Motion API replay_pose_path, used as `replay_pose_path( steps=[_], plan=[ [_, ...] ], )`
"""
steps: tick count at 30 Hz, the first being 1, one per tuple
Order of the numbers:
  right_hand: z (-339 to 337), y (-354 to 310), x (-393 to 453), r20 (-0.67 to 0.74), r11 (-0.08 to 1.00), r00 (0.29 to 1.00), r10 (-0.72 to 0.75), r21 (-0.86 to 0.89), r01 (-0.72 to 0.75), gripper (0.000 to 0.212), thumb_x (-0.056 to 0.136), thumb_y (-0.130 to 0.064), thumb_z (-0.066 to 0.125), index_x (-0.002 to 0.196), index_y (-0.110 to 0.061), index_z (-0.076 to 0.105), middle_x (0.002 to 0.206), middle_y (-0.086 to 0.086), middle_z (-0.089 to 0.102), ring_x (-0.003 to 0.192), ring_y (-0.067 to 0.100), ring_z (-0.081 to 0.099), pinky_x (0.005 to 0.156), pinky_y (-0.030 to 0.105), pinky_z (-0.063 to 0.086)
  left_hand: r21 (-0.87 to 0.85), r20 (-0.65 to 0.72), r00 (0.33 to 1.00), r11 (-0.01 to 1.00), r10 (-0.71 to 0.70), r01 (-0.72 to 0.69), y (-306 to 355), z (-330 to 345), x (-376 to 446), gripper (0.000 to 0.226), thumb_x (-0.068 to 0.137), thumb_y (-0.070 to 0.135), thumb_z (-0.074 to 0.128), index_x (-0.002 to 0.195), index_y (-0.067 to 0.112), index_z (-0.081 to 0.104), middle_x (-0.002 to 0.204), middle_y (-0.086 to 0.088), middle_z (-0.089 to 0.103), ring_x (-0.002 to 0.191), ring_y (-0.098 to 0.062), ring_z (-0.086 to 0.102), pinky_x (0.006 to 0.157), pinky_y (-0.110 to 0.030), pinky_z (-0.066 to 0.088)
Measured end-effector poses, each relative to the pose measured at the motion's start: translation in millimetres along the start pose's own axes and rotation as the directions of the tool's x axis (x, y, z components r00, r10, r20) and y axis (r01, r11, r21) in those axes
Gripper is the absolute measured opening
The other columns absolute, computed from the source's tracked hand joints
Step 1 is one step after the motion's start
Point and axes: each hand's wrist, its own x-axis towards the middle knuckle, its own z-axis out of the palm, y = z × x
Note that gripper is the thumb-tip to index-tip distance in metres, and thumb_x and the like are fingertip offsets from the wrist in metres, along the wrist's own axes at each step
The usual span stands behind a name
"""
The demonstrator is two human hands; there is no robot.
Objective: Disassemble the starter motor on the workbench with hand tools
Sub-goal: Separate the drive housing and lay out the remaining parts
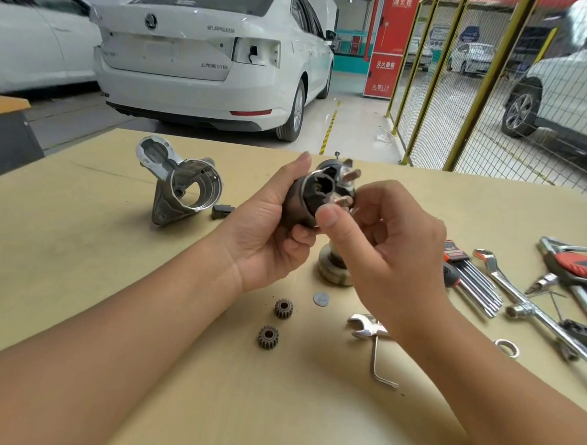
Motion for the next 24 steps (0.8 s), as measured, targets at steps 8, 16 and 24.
replay_pose_path(
  steps=[8, 16, 24],
  plan=[
    [1, 2, 0, -0.047, 1.0, 0.999, -0.01, 0.001, 0.01, 0.033, 0.078, -0.047, 0.079, 0.093, -0.025, 0.059, 0.065, -0.004, 0.063, 0.054, 0.014, 0.059, 0.05, 0.032, 0.048, -0.046, -0.016, 0.997, 0.997, 0.069, -0.07, -5, 0, 3, 0.038, 0.074, 0.059, 0.071, 0.077, 0.021, 0.068, 0.057, 0.005, 0.056, 0.036, -0.004, 0.046, 0.032, -0.013, 0.036],
    [-2, 10, 1, -0.018, 0.992, 0.994, 0.104, 0.07, -0.102, 0.051, 0.076, -0.049, 0.082, 0.111, -0.018, 0.061, 0.079, -0.008, 0.069, 0.065, 0.015, 0.067, 0.058, 0.038, 0.057, 0.211, 0.024, 0.838, 0.816, 0.545, -0.537, -13, -7, 5, 0.043, 0.072, 0.049, 0.082, 0.097, 0.017, 0.066, 0.081, -0.009, 0.071, 0.054, -0.022, 0.065, 0.041, -0.026, 0.052],
    [0, 15, 0, 0.087, 0.935, 0.983, 0.161, 0.306, -0.181, 0.043, 0.084, -0.046, 0.073, 0.119, -0.025, 0.058, 0.09, -0.007, 0.068, 0.073, 0.016, 0.065, 0.063, 0.029, 0.05, 0.229, 0.239, 0.779, 0.746, 0.58, -0.625, -2, -19, -1, 0.05, 0.069, 0.025, 0.087, 0.114, 0.012, 0.07, 0.097, -0.016, 0.073, 0.07, -0.036, 0.072, 0.06, -0.039, 0.063]
  ],
)
